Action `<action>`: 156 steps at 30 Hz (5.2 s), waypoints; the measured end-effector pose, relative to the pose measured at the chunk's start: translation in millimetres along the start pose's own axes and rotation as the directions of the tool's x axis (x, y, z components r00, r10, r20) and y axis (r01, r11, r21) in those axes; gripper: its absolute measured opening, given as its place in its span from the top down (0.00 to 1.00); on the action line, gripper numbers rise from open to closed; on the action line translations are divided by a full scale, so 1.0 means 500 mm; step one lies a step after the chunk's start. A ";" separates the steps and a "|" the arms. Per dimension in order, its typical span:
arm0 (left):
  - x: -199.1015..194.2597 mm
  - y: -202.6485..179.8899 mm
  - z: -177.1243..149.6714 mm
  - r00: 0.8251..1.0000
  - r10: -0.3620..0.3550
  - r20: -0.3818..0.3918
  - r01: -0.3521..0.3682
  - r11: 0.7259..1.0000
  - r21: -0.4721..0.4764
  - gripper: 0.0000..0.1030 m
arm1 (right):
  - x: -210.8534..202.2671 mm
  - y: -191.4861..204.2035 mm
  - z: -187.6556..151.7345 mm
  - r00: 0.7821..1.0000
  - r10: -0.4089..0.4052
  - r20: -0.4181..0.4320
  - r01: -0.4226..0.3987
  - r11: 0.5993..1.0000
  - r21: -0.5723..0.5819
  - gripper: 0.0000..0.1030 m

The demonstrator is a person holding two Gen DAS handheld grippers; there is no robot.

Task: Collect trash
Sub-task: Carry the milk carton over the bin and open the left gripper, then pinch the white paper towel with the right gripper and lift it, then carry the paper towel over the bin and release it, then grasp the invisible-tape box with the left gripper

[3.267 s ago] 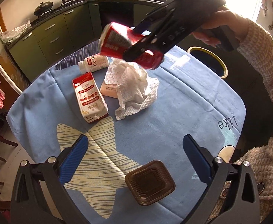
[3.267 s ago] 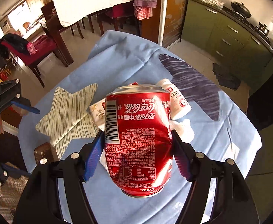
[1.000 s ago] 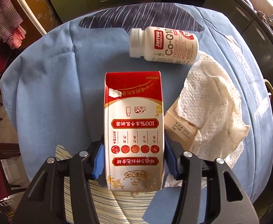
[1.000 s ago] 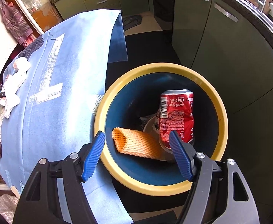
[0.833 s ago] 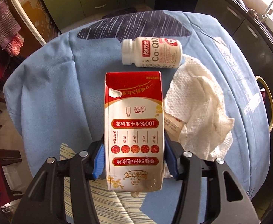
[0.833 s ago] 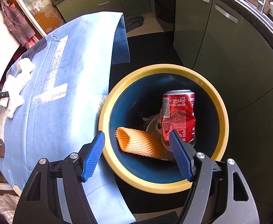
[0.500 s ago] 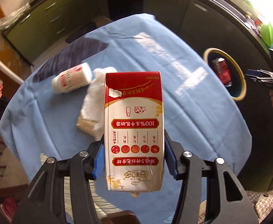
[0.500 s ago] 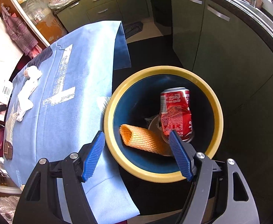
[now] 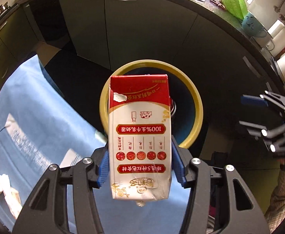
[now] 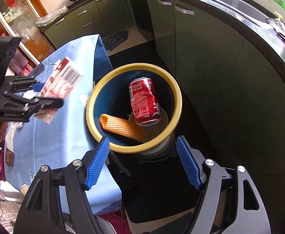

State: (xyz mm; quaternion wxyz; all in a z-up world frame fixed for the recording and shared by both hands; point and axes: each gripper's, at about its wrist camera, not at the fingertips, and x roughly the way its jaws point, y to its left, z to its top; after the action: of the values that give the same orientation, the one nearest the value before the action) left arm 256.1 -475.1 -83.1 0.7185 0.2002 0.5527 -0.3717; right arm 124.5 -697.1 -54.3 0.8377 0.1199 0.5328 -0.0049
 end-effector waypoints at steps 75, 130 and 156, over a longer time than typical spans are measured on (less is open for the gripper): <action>-0.397 0.381 -0.719 0.966 0.223 0.128 -0.177 0.937 -0.303 0.17 | 0.207 0.812 0.185 0.912 0.265 -0.313 -0.383 0.823 -0.419 0.96; -0.132 0.541 -0.425 0.990 0.136 0.022 -0.138 0.978 0.153 0.13 | 0.122 0.279 0.132 0.991 0.032 -0.131 -0.052 0.988 -0.146 0.39; -0.142 0.504 -0.429 0.989 0.140 0.040 -0.145 0.978 0.148 0.46 | 0.092 0.300 0.108 0.989 0.079 -0.128 -0.099 0.983 -0.154 0.38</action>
State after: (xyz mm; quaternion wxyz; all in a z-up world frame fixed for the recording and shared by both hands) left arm 299.7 -140.9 -113.2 0.7340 0.2876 0.4968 -0.3629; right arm 212.8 -557.2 -44.5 0.8101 0.0764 0.5754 0.0825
